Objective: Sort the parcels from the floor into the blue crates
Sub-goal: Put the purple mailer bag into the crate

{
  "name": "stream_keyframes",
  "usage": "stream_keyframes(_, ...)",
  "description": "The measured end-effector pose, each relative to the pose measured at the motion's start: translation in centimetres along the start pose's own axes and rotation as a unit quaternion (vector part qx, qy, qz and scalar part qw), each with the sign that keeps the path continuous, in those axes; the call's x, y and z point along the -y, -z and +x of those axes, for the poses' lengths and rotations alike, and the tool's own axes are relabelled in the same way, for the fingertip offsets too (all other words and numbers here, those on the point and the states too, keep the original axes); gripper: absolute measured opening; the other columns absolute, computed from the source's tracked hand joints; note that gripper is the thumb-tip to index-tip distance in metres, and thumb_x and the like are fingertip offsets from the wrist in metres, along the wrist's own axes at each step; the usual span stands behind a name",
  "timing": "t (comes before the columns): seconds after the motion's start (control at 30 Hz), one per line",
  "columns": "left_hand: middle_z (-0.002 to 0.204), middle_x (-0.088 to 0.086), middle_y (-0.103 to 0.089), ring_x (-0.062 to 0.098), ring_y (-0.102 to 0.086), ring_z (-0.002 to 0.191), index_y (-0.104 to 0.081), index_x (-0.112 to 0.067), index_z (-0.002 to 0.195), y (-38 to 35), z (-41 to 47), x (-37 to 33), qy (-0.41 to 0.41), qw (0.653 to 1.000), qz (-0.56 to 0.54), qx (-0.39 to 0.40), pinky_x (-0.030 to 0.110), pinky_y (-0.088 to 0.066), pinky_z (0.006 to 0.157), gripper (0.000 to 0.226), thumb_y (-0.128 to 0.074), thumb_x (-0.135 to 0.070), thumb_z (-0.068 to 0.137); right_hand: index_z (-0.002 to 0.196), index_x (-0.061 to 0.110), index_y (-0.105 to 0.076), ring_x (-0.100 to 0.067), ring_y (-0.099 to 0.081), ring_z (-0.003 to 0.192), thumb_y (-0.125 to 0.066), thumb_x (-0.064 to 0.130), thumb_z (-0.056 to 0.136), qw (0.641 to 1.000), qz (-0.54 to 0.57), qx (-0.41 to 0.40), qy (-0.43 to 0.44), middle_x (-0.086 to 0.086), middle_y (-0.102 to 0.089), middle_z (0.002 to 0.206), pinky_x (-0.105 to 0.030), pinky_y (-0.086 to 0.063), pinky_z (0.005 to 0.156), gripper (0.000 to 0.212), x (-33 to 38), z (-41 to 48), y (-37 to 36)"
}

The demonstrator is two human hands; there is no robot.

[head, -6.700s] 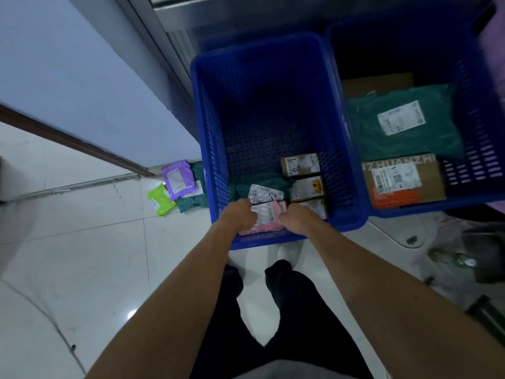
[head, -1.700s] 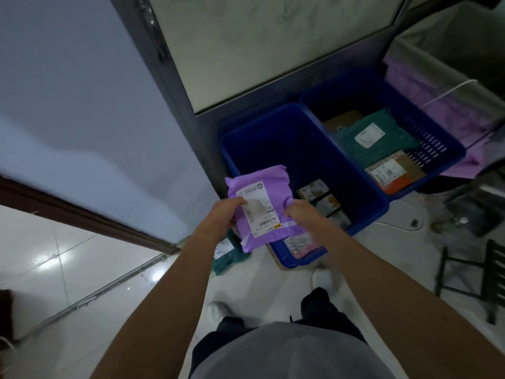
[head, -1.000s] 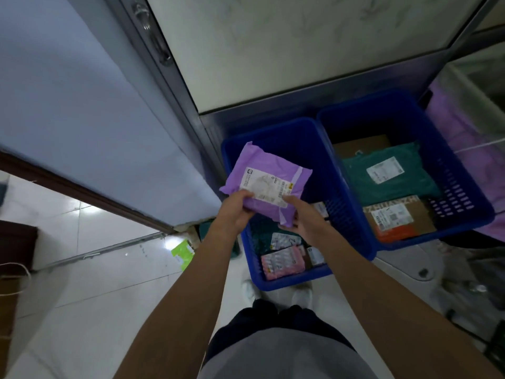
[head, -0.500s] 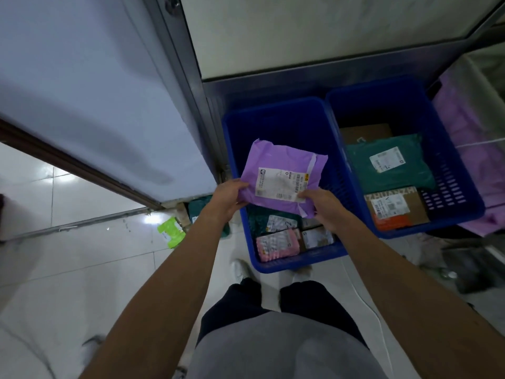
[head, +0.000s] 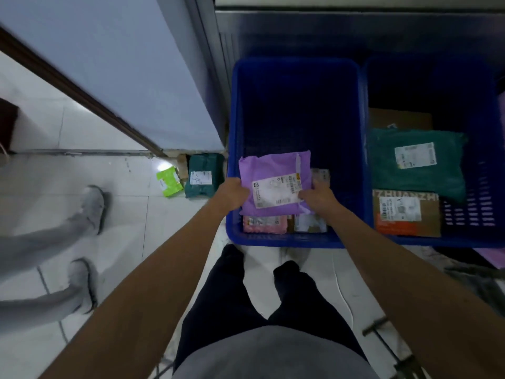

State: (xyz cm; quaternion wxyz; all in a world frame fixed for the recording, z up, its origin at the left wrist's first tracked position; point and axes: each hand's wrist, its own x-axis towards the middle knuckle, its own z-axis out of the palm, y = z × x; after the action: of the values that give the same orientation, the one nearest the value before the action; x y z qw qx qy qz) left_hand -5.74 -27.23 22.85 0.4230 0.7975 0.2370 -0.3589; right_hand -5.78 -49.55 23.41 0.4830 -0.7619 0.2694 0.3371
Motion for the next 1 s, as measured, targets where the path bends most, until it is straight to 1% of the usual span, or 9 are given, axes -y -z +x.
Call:
stream_keyframes(0.1, 0.081, 0.015, -0.059, 0.035, -0.062, 0.081, -0.052, -0.007, 0.072, -2.5, 1.7, 1.8, 0.031, 0.999, 0.036, -0.012, 0.035, -0.044, 0.066, 0.015, -0.048, -0.005, 0.086, 0.117, 0.006, -0.065, -0.030, -0.064, 0.102, -0.058, 0.009, 0.092, 0.998, -0.043, 0.018, -0.029, -0.012, -0.067, 0.114, -0.046, -0.055, 0.095, 0.027, -3.0, 2.8, -0.4)
stream_keyframes(0.23, 0.104, 0.021, -0.066, 0.033, -0.059, 0.085, -0.057, -0.004, 0.092, -4.7, 3.8, 3.4, 0.058, 0.995, 0.072, -0.028, 0.033, -0.045, 0.069, 0.013, -0.045, -0.008, 0.089, 0.105, 0.001, -0.069, -0.035, -0.067, 0.098, -0.054, 0.022, 0.078, 0.994, -0.093, 0.018, -0.048, -0.018, -0.070, 0.108, -0.052, -0.056, 0.092, 0.037, -7.4, 7.7, -1.5)
stream_keyframes(0.4, 0.124, 0.016, -0.061, 0.036, -0.060, 0.108, -0.057, -0.001, 0.121, -8.5, 8.6, 5.4, 0.091, 0.987, 0.129, -0.016, 0.037, -0.048, 0.081, 0.035, -0.048, -0.022, 0.095, 0.112, 0.008, -0.067, -0.032, -0.065, 0.097, -0.051, 0.016, 0.089, 0.990, -0.115, 0.016, -0.082, -0.013, -0.068, 0.109, -0.041, -0.056, 0.086, 0.029, -10.4, 11.5, -4.3)
stream_keyframes(0.53, 0.111, 0.016, -0.063, 0.032, -0.063, 0.101, -0.059, -0.001, 0.113, -11.2, 12.1, 7.0, 0.102, 0.985, 0.137, 0.013, 0.033, -0.047, 0.072, 0.028, -0.051, -0.022, 0.096, 0.096, 0.011, -0.061, -0.028, -0.059, 0.077, -0.051, 0.018, 0.090, 0.985, -0.142, 0.023, -0.099, -0.011, -0.062, 0.088, -0.030, -0.041, 0.060, 0.014, -12.6, 14.5, -6.9)
stream_keyframes(0.63, 0.084, 0.006, -0.056, 0.018, -0.055, 0.069, -0.055, -0.006, 0.100, -12.6, 13.2, 8.8, 0.135, 0.981, 0.142, 0.007, 0.026, -0.041, 0.053, 0.019, -0.053, -0.025, 0.097, 0.081, 0.014, -0.056, -0.023, -0.048, 0.064, -0.052, 0.019, 0.095, 0.978, -0.167, 0.050, -0.115, -0.007, -0.053, 0.074, -0.030, -0.034, 0.057, 0.016, -13.7, 15.8, -8.5)
stream_keyframes(0.7, 0.083, 0.004, -0.054, 0.013, -0.049, 0.062, -0.056, -0.005, 0.108, -13.0, 13.7, 9.6, 0.163, 0.977, 0.140, -0.002, 0.025, -0.035, 0.045, 0.026, -0.056, -0.028, 0.096, 0.098, 0.012, -0.063, -0.024, -0.053, 0.069, -0.055, 0.022, 0.096, 0.974, -0.179, 0.075, -0.120, -0.010, -0.061, 0.085, -0.031, -0.038, 0.061, 0.013, -14.4, 17.1, -9.3)
stream_keyframes(0.8, 0.103, 0.008, -0.061, 0.017, -0.054, 0.071, -0.052, -0.003, 0.120, -13.3, 14.5, 10.4, 0.184, 0.975, 0.120, -0.013, 0.024, -0.034, 0.043, 0.038, -0.061, -0.029, 0.092, 0.131, 0.008, -0.053, -0.024, -0.058, 0.079, -0.056, 0.028, 0.097, 0.964, -0.216, 0.086, -0.129, -0.012, -0.063, 0.105, -0.033, -0.042, 0.070, 0.040, -14.7, 18.1, -9.9)
stream_keyframes(0.9, 0.122, 0.014, -0.059, 0.026, -0.060, 0.096, -0.040, -0.001, 0.137, -13.7, 14.7, 10.2, 0.167, 0.975, 0.141, -0.021, 0.028, -0.045, 0.055, 0.059, -0.063, -0.028, 0.090, 0.149, 0.009, -0.034, -0.026, -0.055, 0.087, -0.053, 0.037, 0.099, 0.948, -0.268, 0.093, -0.145, -0.013, -0.058, 0.120, -0.031, -0.041, 0.075, 0.060, -14.7, 18.3, -10.0)
stream_keyframes(1.0, 0.149, 0.022, -0.037, 0.037, -0.048, 0.129, -0.009, 0.000, 0.154, -14.2, 14.4, 9.8, 0.120, 0.970, 0.208, -0.040, 0.044, -0.052, 0.094, 0.088, -0.065, -0.023, 0.090, 0.136, 0.010, -0.051, -0.032, -0.061, 0.106, -0.057, 0.041, 0.094, 0.932, -0.346, 0.027, -0.104, -0.013, -0.060, 0.128, -0.032, -0.044, 0.077, 0.052, -14.7, 17.9, -9.9)
